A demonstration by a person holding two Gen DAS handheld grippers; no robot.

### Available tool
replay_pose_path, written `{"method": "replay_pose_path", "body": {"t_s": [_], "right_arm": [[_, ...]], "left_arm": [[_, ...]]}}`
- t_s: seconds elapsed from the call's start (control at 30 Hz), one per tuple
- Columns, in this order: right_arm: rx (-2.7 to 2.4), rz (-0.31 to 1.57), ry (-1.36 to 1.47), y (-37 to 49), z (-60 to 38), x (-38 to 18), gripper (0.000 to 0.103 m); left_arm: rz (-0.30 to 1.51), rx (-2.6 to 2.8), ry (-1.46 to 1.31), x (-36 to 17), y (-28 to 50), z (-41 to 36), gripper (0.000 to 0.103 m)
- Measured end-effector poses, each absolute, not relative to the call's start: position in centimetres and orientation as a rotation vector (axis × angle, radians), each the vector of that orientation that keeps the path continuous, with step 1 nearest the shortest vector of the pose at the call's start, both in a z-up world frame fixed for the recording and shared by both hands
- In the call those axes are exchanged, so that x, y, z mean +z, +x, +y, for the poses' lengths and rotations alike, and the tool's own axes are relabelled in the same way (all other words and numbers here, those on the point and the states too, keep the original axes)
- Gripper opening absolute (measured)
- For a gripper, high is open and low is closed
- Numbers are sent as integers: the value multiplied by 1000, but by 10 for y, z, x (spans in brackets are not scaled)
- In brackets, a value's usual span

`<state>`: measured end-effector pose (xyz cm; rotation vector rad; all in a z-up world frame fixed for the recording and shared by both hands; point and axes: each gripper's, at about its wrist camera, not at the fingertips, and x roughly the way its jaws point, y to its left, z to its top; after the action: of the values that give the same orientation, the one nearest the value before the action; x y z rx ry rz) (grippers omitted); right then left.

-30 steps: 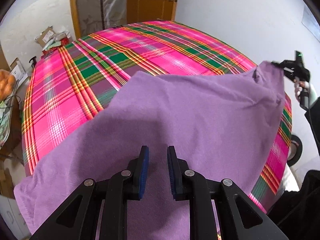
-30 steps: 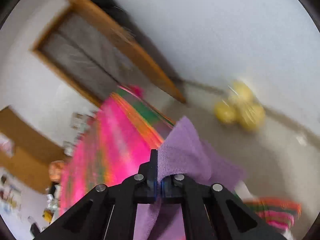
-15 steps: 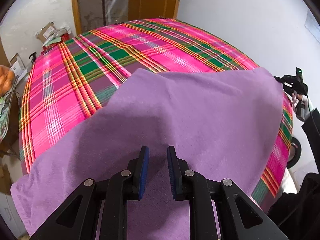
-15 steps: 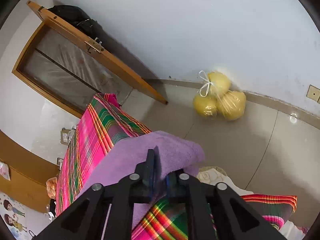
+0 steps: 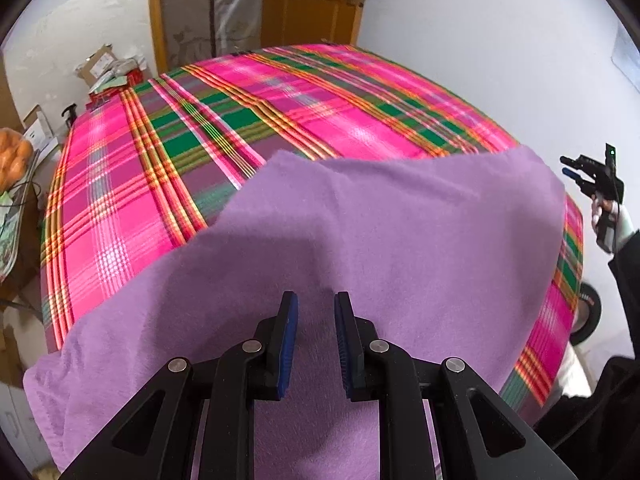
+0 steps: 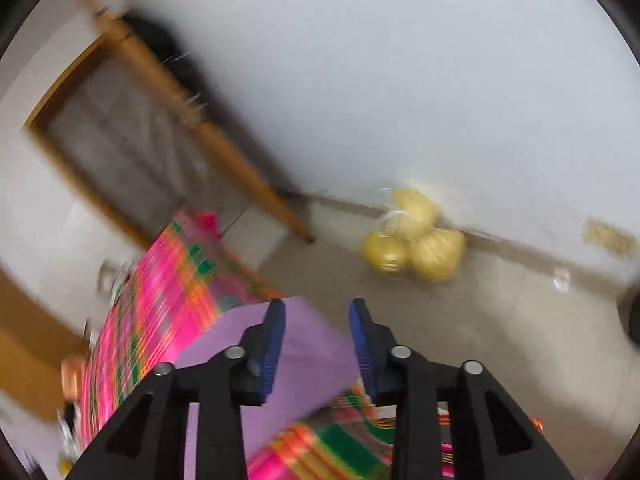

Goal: Fold clothes

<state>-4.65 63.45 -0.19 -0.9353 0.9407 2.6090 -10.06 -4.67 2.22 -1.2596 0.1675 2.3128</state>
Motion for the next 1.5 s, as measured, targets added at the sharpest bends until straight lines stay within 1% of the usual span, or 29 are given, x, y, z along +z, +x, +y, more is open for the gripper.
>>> {"method": "replay_pose_path", "body": {"t_s": [0.07,0.13,0.27,0.3,0.33,0.4,0.53,0.57,0.67,0.77,0.8,0.93,1.03,1.13,1.2,1.37,1.43,1.5], "right_arm": [[2689,833,-1034,-64,614,2,35],[2758,674,-1135,-79,588,4,35],[2945,235,-1240,-82,519,10,35],[2993,148,-1260,-80,502,11,34],[3036,104,-1282,-77,488,11,34],[3113,14,-1331,-72,458,10,34],[3165,-285,-1431,-69,403,-3,33],[3152,-319,-1416,-72,401,-5,32],[3020,-237,-1324,-94,427,-3,31],[2845,-15,-1262,-111,470,4,30],[2831,35,-1252,-112,477,6,31],[2981,127,-1250,-99,476,12,31],[3036,105,-1339,-100,460,1,30],[3082,26,-1391,-103,434,-7,31],[3089,-34,-1405,-109,415,-9,31],[2952,-71,-1386,-126,410,-7,31],[2911,-71,-1373,-131,408,-4,31],[2989,8,-1332,-118,401,8,31]], "left_arm": [[121,2338,-1249,29,-101,-51,19],[82,2361,-1244,34,-101,-56,19],[-67,2393,-1272,40,-103,-71,21],[-100,2403,-1282,41,-104,-75,22],[-131,2412,-1291,41,-105,-79,22],[-159,2430,-1300,42,-107,-84,22],[-135,2434,-1303,41,-108,-82,22],[-123,2431,-1304,40,-107,-81,22],[-88,2418,-1313,37,-104,-78,22],[-70,2410,-1325,34,-104,-77,22],[-61,2409,-1328,33,-104,-76,22],[-34,2395,-1341,29,-104,-72,22],[-17,2381,-1357,25,-106,-68,22],[16,2371,-1358,24,-105,-62,22],[42,2373,-1352,24,-103,-59,22],[71,2394,-1367,22,-104,-63,22],[61,2408,-1383,20,-105,-68,22],[51,2422,-1400,19,-107,-74,22]]}}
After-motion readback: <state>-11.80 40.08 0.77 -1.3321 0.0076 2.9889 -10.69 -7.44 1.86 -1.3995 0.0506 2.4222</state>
